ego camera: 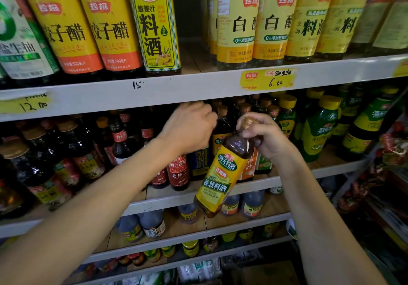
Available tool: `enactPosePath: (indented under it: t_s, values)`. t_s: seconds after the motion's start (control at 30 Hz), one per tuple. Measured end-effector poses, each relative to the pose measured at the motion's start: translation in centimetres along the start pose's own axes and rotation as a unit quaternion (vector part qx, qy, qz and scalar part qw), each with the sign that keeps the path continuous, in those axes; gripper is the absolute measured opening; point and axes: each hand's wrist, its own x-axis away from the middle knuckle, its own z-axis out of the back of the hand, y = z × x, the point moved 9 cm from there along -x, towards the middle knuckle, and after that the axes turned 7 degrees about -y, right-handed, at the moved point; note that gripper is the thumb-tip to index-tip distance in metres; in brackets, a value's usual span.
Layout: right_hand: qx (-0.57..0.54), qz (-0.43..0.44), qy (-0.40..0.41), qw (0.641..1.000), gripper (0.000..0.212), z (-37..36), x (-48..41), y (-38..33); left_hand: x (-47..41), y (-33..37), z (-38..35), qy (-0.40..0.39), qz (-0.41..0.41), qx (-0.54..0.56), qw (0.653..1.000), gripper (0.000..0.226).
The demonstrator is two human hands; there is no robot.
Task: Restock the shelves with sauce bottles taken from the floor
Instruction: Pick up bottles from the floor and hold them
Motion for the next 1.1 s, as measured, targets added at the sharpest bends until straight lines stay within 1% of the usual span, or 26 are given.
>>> enactPosePath:
  t_s: [0.03, 0.07, 0.1, 0.13, 0.17, 0.2, 0.23, 0.27, 0.3, 0.37, 0.4, 0.47, 0.5, 0.57, 0.63, 0.77, 0.93, 1.1]
  values:
    - [-0.021, 0.001, -0.002, 1.0, 0.023, -0.1, -0.1, -0.1, 0.7, 1.2, 0.4, 0.01, -0.009, 0.056, 0.998, 0.032]
    - [-0.04, 0.003, -0.007, 0.999, 0.021, -0.3, -0.1, -0.3, 1.2, 1.6, 0.3, -0.013, 0.011, 0.162, 0.987, 0.037]
    - [-0.057, 0.005, -0.011, 0.998, 0.018, -0.5, -0.1, -0.5, 1.6, 1.5, -0.6, -0.064, 0.05, 0.295, 0.952, 0.04]
    - [-0.075, 0.008, -0.014, 0.997, 0.016, -0.6, -0.1, -0.7, 2.3, 1.7, -2.1, -0.126, 0.089, 0.44, 0.885, 0.039]
    - [-0.091, 0.011, -0.016, 0.996, 0.016, -0.6, 0.0, -0.8, 3.0, 2.3, -3.4, -0.181, 0.114, 0.567, 0.796, 0.035]
    - [-0.106, 0.015, -0.017, 0.994, 0.016, -0.6, 0.0, -1.0, 3.8, 3.0, -4.3, -0.226, 0.126, 0.649, 0.715, 0.031]
    - [-0.121, 0.02, -0.018, 0.992, 0.017, -0.7, 0.1, -1.2, 4.5, 3.8, -5.0, -0.258, 0.134, 0.696, 0.656, 0.034]
    - [-0.131, 0.024, -0.017, 0.991, 0.02, -0.6, 0.1, -1.3, 5.2, 4.4, -5.5, -0.275, 0.136, 0.721, 0.621, 0.042]
    - [-0.134, 0.025, -0.012, 0.991, 0.024, -0.6, 0.1, -1.4, 5.6, 4.8, -5.9, -0.277, 0.142, 0.735, 0.602, 0.048]
    - [-0.134, 0.025, 0.005, 0.991, 0.032, -0.5, 0.4, -1.6, 6.0, 5.1, -6.2, -0.248, 0.162, 0.754, 0.587, 0.051]
    - [-0.142, 0.029, 0.012, 0.989, 0.03, -0.5, 0.5, -1.8, 6.0, 5.0, -6.2, -0.231, 0.172, 0.759, 0.584, 0.051]
    - [-0.167, 0.038, 0.033, 0.985, 0.02, -0.3, 0.9, -2.0, 6.0, 5.0, -5.9, -0.203, 0.186, 0.76, 0.589, 0.05]
    - [-0.168, 0.039, 0.051, 0.984, 0.023, -0.1, 1.1, -2.2, 6.0, 5.0, -5.7, -0.19, 0.189, 0.759, 0.594, 0.049]
    - [-0.139, 0.043, 0.088, 0.985, 0.027, 0.2, 1.6, -2.6, 6.0, 5.1, -5.3, -0.163, 0.197, 0.757, 0.601, 0.045]
    - [-0.098, 0.04, 0.105, 0.989, 0.027, 0.1, 2.4, -2.8, 6.2, 5.1, -5.0, -0.134, 0.211, 0.757, 0.603, 0.044]
    - [-0.023, 0.037, 0.123, 0.992, 0.026, -0.3, 3.9, -3.3, 6.7, 5.3, -4.2, -0.093, 0.218, 0.77, 0.592, 0.042]
    - [-0.025, 0.028, 0.145, 0.989, 0.028, -0.7, 5.6, -4.0, 6.9, 6.0, -2.8, -0.085, 0.207, 0.774, 0.592, 0.044]
    - [-0.011, 0.03, 0.166, 0.986, 0.02, -1.0, 7.2, -4.3, 7.6, 7.1, -2.5, -0.098, 0.213, 0.764, 0.601, 0.045]
